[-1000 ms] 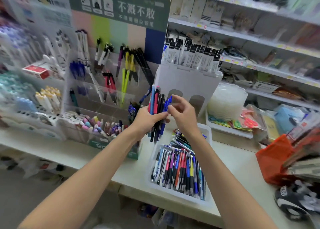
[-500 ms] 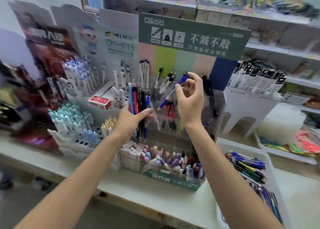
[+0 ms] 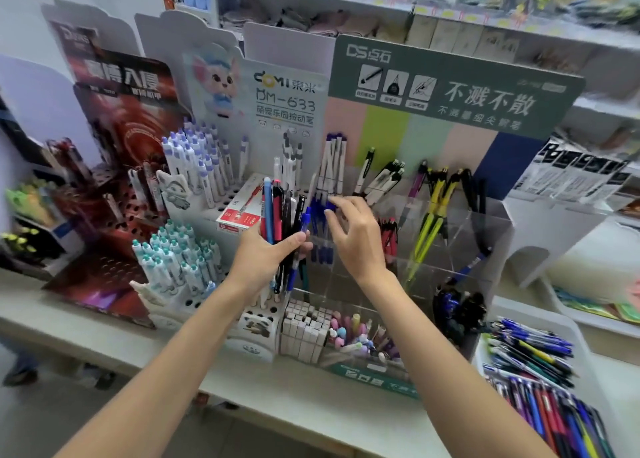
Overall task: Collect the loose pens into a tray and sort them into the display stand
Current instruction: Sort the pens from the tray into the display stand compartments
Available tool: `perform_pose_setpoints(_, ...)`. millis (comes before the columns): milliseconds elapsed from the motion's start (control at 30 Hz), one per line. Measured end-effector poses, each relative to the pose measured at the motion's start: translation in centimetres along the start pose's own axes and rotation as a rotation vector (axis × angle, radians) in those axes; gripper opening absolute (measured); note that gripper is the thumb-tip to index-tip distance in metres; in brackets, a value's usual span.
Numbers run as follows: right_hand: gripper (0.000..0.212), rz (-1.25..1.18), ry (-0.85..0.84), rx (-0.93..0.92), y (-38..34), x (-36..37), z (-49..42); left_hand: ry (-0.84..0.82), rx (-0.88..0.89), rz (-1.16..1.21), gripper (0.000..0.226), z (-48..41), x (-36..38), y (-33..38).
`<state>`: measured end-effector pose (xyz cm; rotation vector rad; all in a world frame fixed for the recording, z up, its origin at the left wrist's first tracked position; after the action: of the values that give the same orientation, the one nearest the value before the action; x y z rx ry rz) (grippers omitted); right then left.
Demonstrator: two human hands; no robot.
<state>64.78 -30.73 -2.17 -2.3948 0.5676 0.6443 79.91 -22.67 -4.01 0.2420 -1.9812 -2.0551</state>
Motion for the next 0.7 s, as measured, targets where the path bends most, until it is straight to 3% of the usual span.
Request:
perform_pose_setpoints(133, 0.028, -0.147, 0.085, 0.078, -0.9, -1.8, -0.4, -0.003, 0.033, 0.025, 0.023, -0.6, 0.5, 0.3)
perform_pose_setpoints(267, 0.028, -0.342, -0.081, 0.163, -2.5, -1.9, -0.4, -0.021, 0.066, 0.041, 0.033, -1.0, 2.1, 0.8)
perform_pose_setpoints(333, 0.028, -0.360, -0.086, 0.195, -2.4, -2.0, -0.6, -0.010, 0.058, 0.051, 0.027, -1.2, 2.5, 0.6)
perform_pose_setpoints(533, 0.024, -0.353, 0.283, 0.254, -0.5, -6.1, -3.4, 0.061, 0.055, 0.126, 0.014, -1.9, 1.7, 0.2)
perform_pose_setpoints(700, 0.027, -0.193, 0.259, 0.071, -1.3, -5.3, -3.4, 0.101, 0.046, 0.147, 0.019, -2.0, 1.6, -0.5)
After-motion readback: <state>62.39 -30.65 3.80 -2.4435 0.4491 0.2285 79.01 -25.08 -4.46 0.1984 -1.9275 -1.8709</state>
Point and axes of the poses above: each hand's wrist, its own z-axis away from the middle knuckle, its own x-axis out of the palm, y = z × x, the point moved 4 cm from there along -z, towards the middle knuckle, and after that the axes turned 4 degrees about -x, right-handed, at the moved point
